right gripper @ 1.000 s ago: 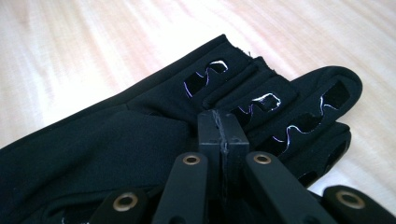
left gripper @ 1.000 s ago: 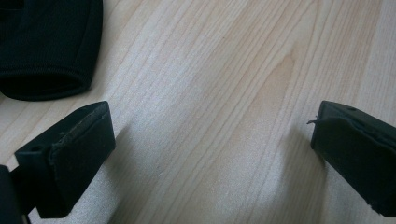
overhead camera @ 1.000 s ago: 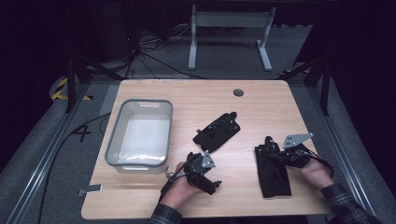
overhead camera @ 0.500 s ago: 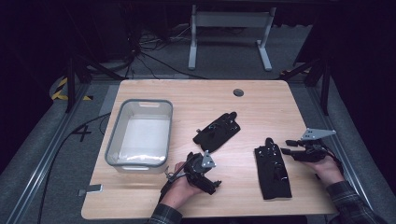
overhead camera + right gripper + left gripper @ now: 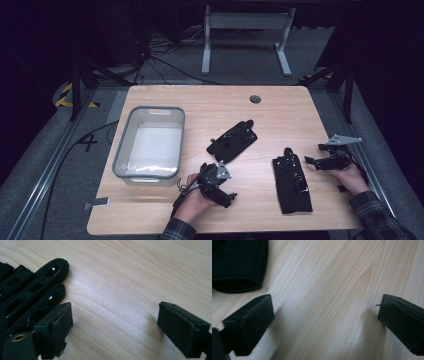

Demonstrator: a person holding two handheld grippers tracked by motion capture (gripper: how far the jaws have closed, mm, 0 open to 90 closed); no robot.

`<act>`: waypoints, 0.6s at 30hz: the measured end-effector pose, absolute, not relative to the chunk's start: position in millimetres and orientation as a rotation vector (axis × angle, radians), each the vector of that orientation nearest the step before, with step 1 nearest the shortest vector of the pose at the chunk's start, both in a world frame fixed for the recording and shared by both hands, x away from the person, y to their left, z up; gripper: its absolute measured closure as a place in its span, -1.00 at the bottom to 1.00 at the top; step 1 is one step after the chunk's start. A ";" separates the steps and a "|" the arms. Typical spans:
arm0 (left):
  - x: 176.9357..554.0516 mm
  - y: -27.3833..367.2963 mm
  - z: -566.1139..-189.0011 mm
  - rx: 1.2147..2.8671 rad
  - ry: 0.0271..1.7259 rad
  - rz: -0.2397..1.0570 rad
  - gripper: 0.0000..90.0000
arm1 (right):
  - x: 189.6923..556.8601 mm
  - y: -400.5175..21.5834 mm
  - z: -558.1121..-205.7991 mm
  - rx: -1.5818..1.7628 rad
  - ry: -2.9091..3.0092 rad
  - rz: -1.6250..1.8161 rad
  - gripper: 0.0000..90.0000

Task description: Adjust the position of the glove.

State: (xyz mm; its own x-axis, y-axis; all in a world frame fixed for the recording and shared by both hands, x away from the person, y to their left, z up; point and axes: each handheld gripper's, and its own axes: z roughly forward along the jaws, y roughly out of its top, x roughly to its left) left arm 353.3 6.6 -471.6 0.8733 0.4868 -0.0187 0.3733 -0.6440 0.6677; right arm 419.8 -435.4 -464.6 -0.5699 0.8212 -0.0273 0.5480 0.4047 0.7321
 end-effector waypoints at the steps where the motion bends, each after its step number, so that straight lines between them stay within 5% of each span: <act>1: 353.9 6.4 -470.1 2.344 0.635 0.206 -0.84 | 420.0 -435.4 -464.7 1.179 2.282 0.977 -0.72; 9: 360.6 6.7 -445.9 2.290 0.720 0.210 -0.22 | 419.9 -435.3 -464.7 1.181 2.281 0.975 -0.72; 18: 393.2 -11.8 -430.6 2.318 0.788 0.236 0.76 | 419.9 -435.2 -464.7 1.182 2.281 0.974 -0.72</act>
